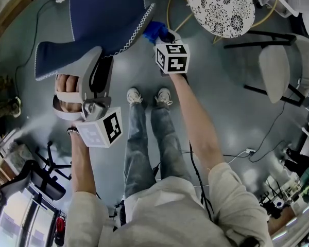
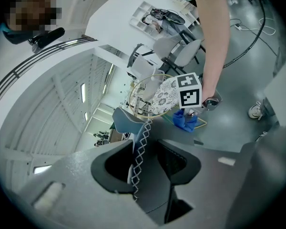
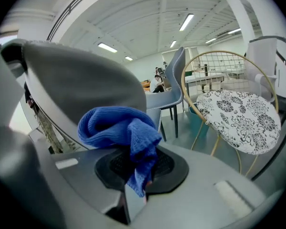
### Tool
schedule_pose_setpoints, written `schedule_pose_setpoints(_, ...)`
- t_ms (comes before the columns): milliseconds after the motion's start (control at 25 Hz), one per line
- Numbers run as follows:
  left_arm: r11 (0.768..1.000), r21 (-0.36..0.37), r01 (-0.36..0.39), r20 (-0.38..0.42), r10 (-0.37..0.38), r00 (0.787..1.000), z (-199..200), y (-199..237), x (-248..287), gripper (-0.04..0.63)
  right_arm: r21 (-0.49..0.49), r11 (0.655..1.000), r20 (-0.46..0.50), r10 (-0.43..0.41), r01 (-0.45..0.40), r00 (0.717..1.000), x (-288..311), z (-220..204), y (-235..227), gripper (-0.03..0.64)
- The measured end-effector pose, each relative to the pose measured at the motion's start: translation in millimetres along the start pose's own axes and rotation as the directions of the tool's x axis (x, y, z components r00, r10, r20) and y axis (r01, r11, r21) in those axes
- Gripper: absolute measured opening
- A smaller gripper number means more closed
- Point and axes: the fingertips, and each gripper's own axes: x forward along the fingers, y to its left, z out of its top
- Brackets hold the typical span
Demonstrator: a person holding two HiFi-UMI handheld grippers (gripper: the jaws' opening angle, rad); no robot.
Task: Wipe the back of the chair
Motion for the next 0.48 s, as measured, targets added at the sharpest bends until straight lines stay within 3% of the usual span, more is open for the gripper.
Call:
schedule_pose_setpoints(200,1.0,-0.001,-0.001,0.002,0.001,1.0,0.9,-0.1,-0.3,0.16,0.009,1.0,0.108,0.025,-0.026,0.994,-48.3,16.9,9.1,0.048)
schedule_pose_setpoints(480,1.0,-0.01,-0.012,-0.003,0.012,1.0,-0.6,1.3,-0.2,0.158,-0.079,0.992,0.244,0.118,-0.101,0.963,-114.2,62.9,55.2,0.048)
